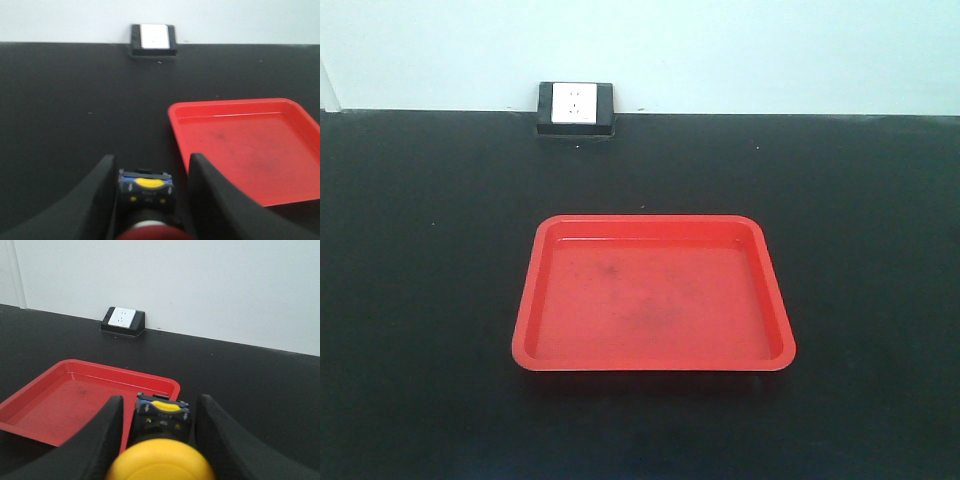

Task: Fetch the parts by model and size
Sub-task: 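Lower the left gripper with the red button into the tray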

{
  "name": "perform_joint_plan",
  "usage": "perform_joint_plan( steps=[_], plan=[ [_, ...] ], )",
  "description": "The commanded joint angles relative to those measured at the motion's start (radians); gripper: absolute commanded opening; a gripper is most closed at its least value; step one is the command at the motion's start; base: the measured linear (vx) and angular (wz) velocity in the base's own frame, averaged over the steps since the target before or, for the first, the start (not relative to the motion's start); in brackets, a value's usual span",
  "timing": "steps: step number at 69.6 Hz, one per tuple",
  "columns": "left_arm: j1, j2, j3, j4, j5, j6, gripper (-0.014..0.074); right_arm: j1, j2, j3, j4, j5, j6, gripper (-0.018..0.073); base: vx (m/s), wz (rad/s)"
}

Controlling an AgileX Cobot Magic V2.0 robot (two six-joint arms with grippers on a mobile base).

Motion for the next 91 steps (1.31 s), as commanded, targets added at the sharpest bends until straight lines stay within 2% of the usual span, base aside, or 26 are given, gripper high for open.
perform_joint_plan(
  steps=[1,10,19,24,41,50,62,68,74,85,91],
  plan=[
    [-0.004,0.094,-0.029,-0.115,-0.13,0.085,-0.0006,0.0,0.013,-0.026,-0.01,-0.09,-0.008,-0.0002,0.0,0.0],
    [-0.004,0.22,-0.062,-0.196,-0.135,0.178,-0.0006,0.0,0.013,-0.026,-0.01,-0.09,-0.008,-0.0002,0.0,0.0],
    [-0.007,0.331,-0.122,-0.258,-0.142,0.235,-0.0006,0.0,0.013,-0.026,-0.01,-0.089,-0.008,-0.0002,0.0,0.0],
    [-0.027,0.389,-0.162,-0.274,-0.147,0.259,-0.0006,0.0,0.013,-0.026,-0.01,-0.089,-0.008,-0.0002,0.0,0.0],
    [-0.189,0.599,-0.284,-0.269,-0.214,0.255,-0.0006,0.0,0.013,-0.026,-0.01,-0.089,-0.008,-0.0002,0.0,0.0],
    [-0.26,0.733,-0.348,-0.268,-0.247,0.216,-0.0006,0.0,0.013,-0.026,-0.01,-0.089,-0.008,-0.0002,0.0,0.0],
    [-0.313,0.904,-0.463,-0.253,-0.251,0.078,-0.0006,0.0,0.013,-0.026,-0.01,-0.068,-0.008,-0.0002,0.0,0.0],
    [-0.334,0.976,-0.533,-0.201,-0.231,-0.048,-0.0006,0.0,0.013,-0.026,-0.01,-0.047,-0.008,-0.0002,0.0,0.0],
    [-0.354,1.047,-0.604,-0.082,-0.177,-0.203,-0.0006,0.0,0.013,-0.026,-0.01,-0.034,-0.008,-0.0002,0.0,0.0],
    [-0.409,1.163,-0.743,0.259,0.007,-0.528,-0.0006,0.0,0.013,-0.026,-0.01,-0.03,-0.008,-0.0002,0.0,0.0],
    [-0.445,1.214,-0.807,0.431,0.119,-0.662,-0.0006,0.0,0.013,-0.026,-0.01,-0.03,-0.008,-0.0002,0.0,0.0]
  ],
)
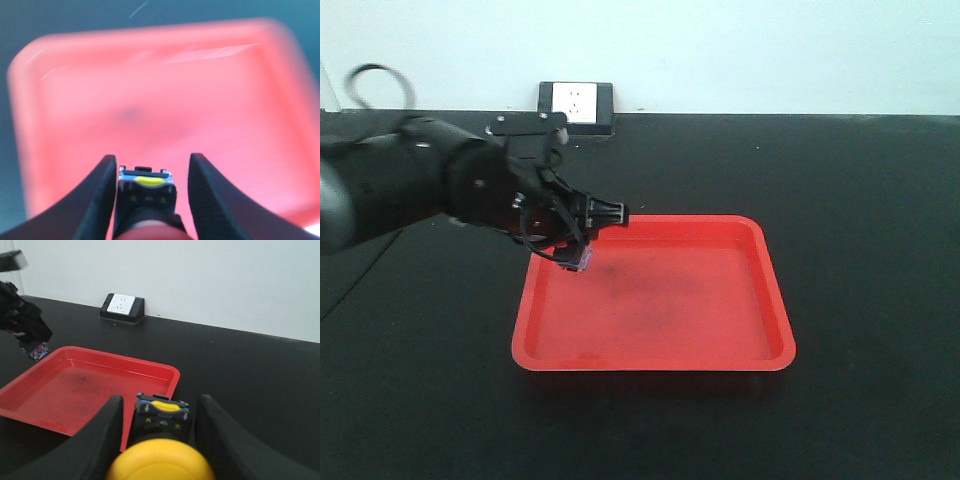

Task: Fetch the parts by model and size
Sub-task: 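Lower the left gripper with the red button into the tray, then open the left gripper, releasing the red button upright in the tray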

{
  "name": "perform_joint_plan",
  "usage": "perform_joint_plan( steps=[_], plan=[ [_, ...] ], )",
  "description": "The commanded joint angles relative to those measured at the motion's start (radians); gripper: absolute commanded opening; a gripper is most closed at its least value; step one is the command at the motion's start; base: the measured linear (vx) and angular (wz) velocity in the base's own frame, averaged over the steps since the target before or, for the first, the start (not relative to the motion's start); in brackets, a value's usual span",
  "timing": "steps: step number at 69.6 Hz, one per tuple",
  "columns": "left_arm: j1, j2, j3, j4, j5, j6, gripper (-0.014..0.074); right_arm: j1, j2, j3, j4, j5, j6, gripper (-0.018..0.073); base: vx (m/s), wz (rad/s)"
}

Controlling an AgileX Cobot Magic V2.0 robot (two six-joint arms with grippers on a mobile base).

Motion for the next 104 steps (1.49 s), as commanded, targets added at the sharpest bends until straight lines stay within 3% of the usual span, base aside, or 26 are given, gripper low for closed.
perform_joint_plan(
  steps=[1,7,25,79,93,104],
  plan=[
    [-0.044,0.007,-0.1,0.209,0.087,-0.192,-0.0006,0.0,0.013,-0.026,-0.01,-0.075,-0.008,-0.0002,0.0,0.0],
    [-0.068,0.049,-0.151,0.268,0.143,-0.302,-0.0004,0.0,0.013,-0.026,-0.01,-0.075,-0.008,-0.0002,0.0,0.0],
    [-0.096,0.131,-0.18,0.251,0.112,-0.385,-0.0003,0.0,0.013,-0.026,-0.01,-0.075,-0.008,-0.0002,0.0,0.0],
    [-0.096,0.246,-0.18,0.206,0.126,-0.384,0.0038,0.0,0.013,-0.026,-0.01,-0.082,-0.008,-0.0002,0.0,0.0],
    [-0.095,0.251,-0.18,0.195,0.132,-0.383,0.0109,0.0,0.013,-0.026,-0.01,-0.082,-0.008,-0.0002,0.0,0.0],
    [-0.095,0.25,-0.18,0.195,0.132,-0.382,0.0237,0.0,0.013,-0.026,-0.01,-0.082,-0.008,-0.0002,0.0,0.0]
  ],
)
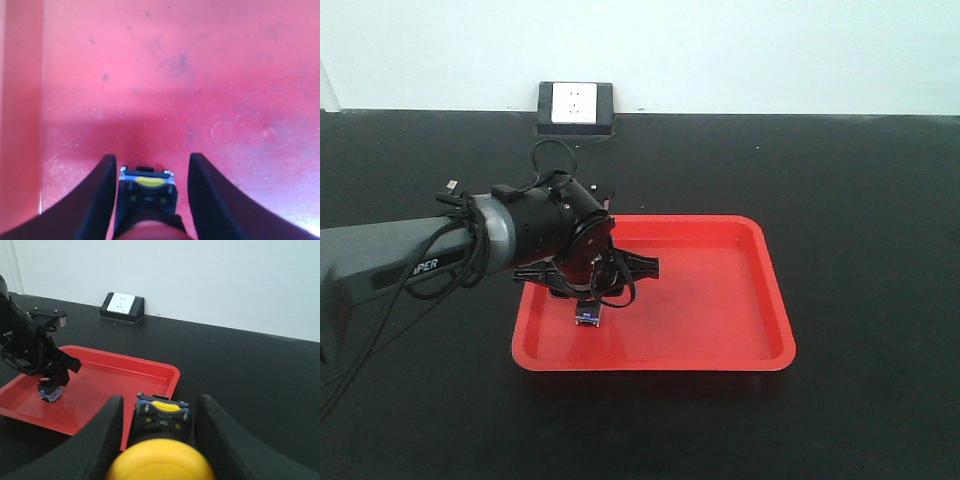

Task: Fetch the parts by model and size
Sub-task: 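Open the left gripper, releasing the red button upright in the tray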

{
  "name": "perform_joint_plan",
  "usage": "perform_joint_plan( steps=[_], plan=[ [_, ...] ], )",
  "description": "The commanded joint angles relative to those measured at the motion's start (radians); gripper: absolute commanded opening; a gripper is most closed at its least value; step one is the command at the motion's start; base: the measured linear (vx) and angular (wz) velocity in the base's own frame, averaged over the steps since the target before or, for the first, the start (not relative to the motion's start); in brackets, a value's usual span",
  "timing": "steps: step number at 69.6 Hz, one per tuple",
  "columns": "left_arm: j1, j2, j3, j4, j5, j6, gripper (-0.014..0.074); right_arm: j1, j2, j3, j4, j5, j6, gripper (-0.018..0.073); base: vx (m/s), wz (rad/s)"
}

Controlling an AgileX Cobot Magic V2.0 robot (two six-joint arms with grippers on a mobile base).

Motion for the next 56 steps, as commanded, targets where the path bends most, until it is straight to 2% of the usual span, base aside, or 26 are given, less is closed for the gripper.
perform_joint_plan(
  steps=[1,21,29,37,43,56],
  plan=[
    [-0.003,-0.051,-0.028,-0.001,-0.018,-0.01,0.0244,0.0,0.013,-0.026,-0.01,-0.085,-0.008,-0.0002,0.0,0.0],
    [-0.003,-0.057,-0.028,0.0,0.0,0.005,0.0571,0.0,0.013,-0.026,-0.01,-0.085,-0.008,-0.0002,0.0,0.0],
    [-0.004,-0.067,-0.028,0.0,0.011,0.023,0.0654,0.0,0.013,-0.026,-0.01,-0.084,-0.008,-0.0002,0.0,0.0],
    [-0.004,-0.102,-0.028,0.013,0.007,0.026,0.0678,0.0,0.013,-0.026,-0.01,-0.086,-0.008,-0.0002,0.0,0.0],
    [-0.004,-0.147,-0.028,0.06,0.008,0.029,0.0673,0.0,0.013,-0.026,-0.01,-0.089,-0.008,-0.0002,0.0,0.0],
    [-0.002,-0.267,-0.028,0.139,0.042,0.102,0.0632,0.0,0.013,-0.026,-0.01,-0.096,-0.008,-0.0002,0.0,0.0]
  ],
)
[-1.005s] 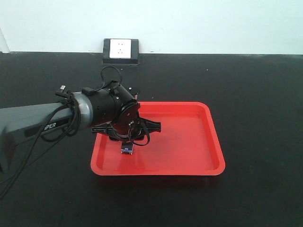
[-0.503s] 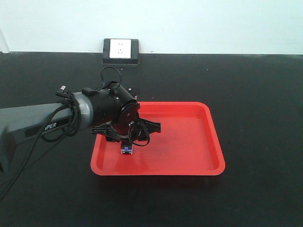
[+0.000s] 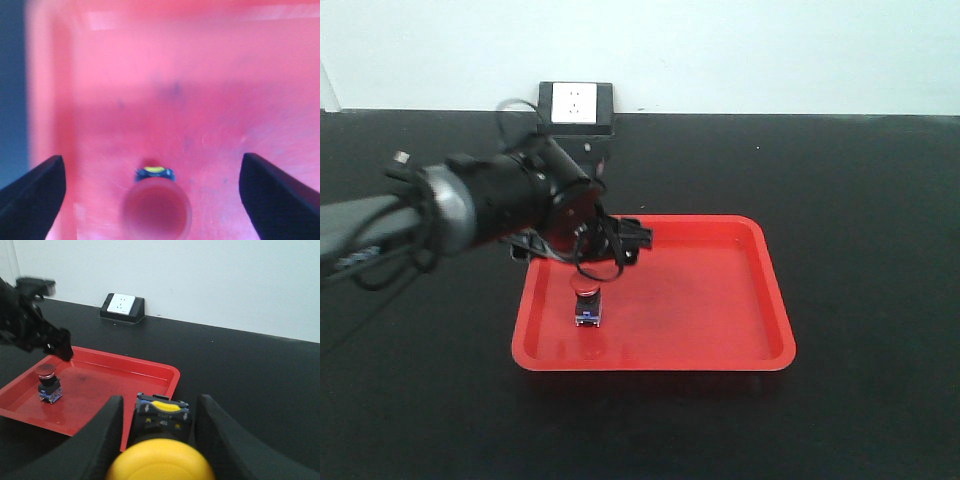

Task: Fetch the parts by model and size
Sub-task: 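Open the left gripper, releasing the red button upright in the tray, then raise the left gripper away from the tray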

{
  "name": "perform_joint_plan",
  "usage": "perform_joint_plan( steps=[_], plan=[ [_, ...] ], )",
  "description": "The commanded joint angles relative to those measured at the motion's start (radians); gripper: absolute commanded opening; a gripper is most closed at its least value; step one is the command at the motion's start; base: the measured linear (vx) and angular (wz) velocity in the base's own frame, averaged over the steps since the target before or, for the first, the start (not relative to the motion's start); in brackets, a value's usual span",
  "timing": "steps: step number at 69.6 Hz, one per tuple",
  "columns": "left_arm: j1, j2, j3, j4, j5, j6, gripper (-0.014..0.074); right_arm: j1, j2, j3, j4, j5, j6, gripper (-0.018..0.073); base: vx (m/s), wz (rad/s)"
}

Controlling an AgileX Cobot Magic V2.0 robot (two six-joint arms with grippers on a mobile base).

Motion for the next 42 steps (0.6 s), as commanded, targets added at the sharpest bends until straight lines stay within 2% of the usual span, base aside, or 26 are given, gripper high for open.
perform_joint_plan(
  steps=[1,11,24,35,42],
  plan=[
    [-0.002,-0.126,-0.028,0.065,0.002,0.034,0.0628,0.0,0.013,-0.026,-0.01,-0.094,-0.008,-0.0002,0.0,0.0],
    [0.0,-0.215,-0.028,0.133,0.037,0.118,0.0589,0.0,0.013,-0.026,-0.01,-0.097,-0.008,-0.0002,0.0,0.0],
    [0.058,-0.303,-0.002,0.131,0.084,0.233,0.0544,0.0,0.013,-0.026,-0.01,-0.098,-0.008,-0.0002,0.0,0.0],
    [0.124,-0.422,0.158,0.132,0.05,0.259,0.0467,0.0,0.013,-0.026,-0.01,-0.098,-0.008,-0.0002,0.0,0.0],
    [0.166,-0.53,0.291,0.134,-0.017,0.259,0.0377,0.0,0.013,-0.026,-0.01,-0.098,-0.008,-0.0002,0.0,0.0]
  ],
)
